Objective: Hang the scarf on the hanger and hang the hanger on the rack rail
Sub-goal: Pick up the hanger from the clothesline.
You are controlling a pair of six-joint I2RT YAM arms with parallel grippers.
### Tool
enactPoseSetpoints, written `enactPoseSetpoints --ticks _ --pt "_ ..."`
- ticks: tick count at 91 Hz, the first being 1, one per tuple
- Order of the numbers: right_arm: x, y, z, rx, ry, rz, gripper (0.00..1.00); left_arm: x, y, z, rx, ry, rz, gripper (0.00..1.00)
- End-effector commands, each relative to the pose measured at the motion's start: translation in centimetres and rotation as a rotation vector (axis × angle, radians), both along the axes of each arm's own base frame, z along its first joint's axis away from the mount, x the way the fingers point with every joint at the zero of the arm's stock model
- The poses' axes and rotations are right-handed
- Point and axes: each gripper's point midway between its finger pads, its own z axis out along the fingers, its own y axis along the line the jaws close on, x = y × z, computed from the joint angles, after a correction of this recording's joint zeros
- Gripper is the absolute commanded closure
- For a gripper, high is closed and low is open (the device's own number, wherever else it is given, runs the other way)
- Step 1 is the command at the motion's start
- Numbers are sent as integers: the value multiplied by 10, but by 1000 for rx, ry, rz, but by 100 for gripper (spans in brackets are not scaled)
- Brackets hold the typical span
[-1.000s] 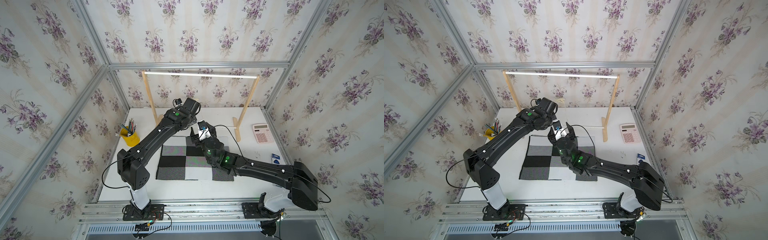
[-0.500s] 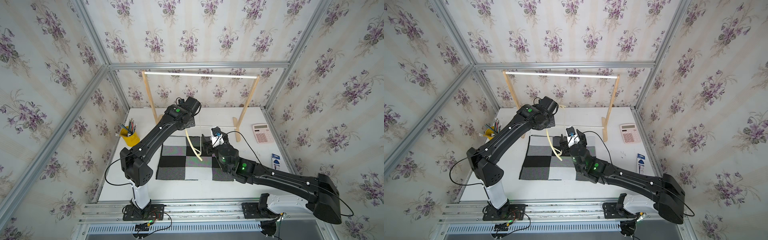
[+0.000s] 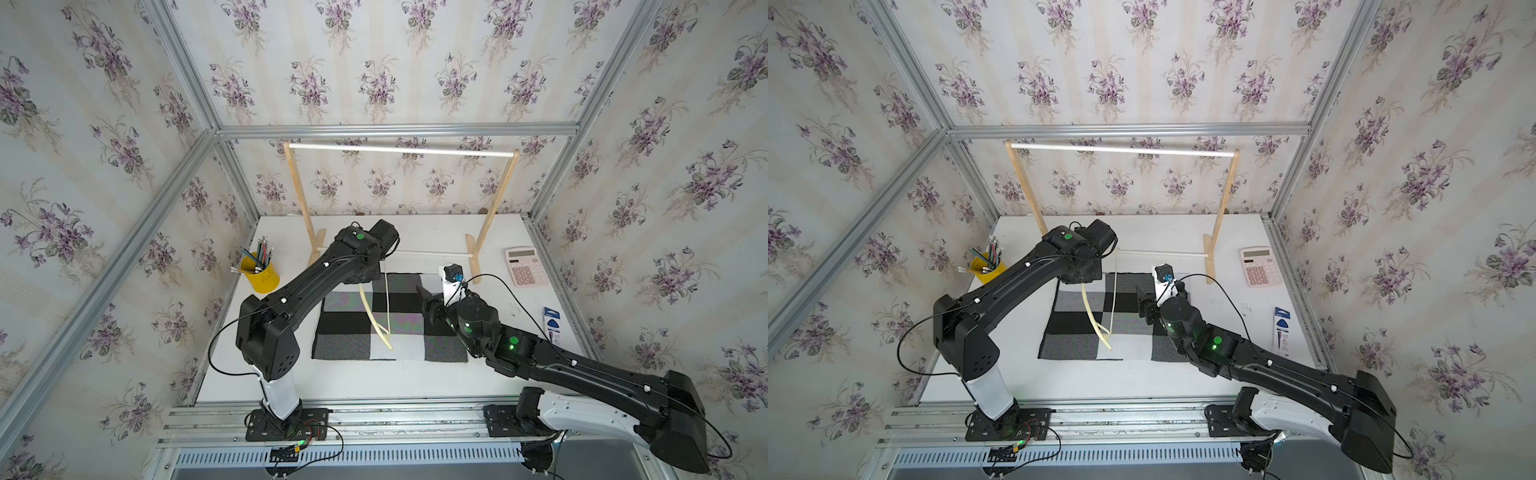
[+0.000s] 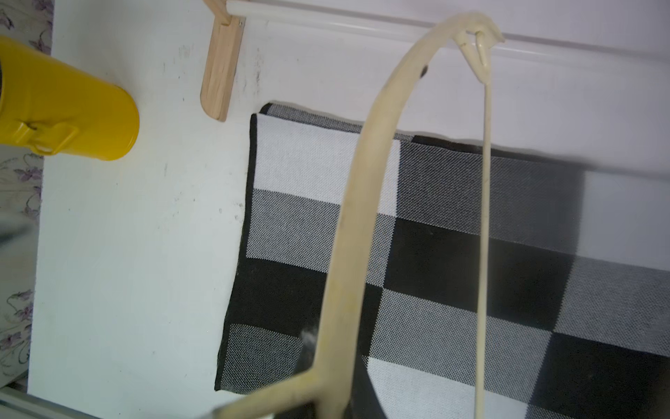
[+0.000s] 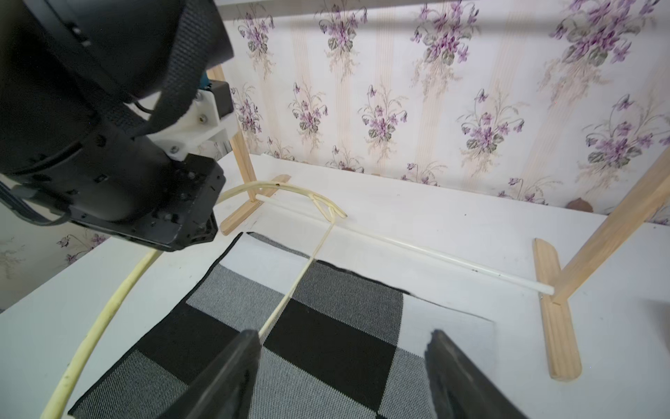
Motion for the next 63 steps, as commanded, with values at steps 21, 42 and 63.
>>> enactPoseSetpoints --ticks 21,42,63 --pt "-18 50 -37 119 180 291 28 1 0 -14 -16 -66 96 100" --pt "-34 104 -30 -86 99 374 27 4 -11 -15 35 -28 66 100" --pt "-33 123 -44 -208 82 340 27 4 -16 -18 32 -14 53 100"
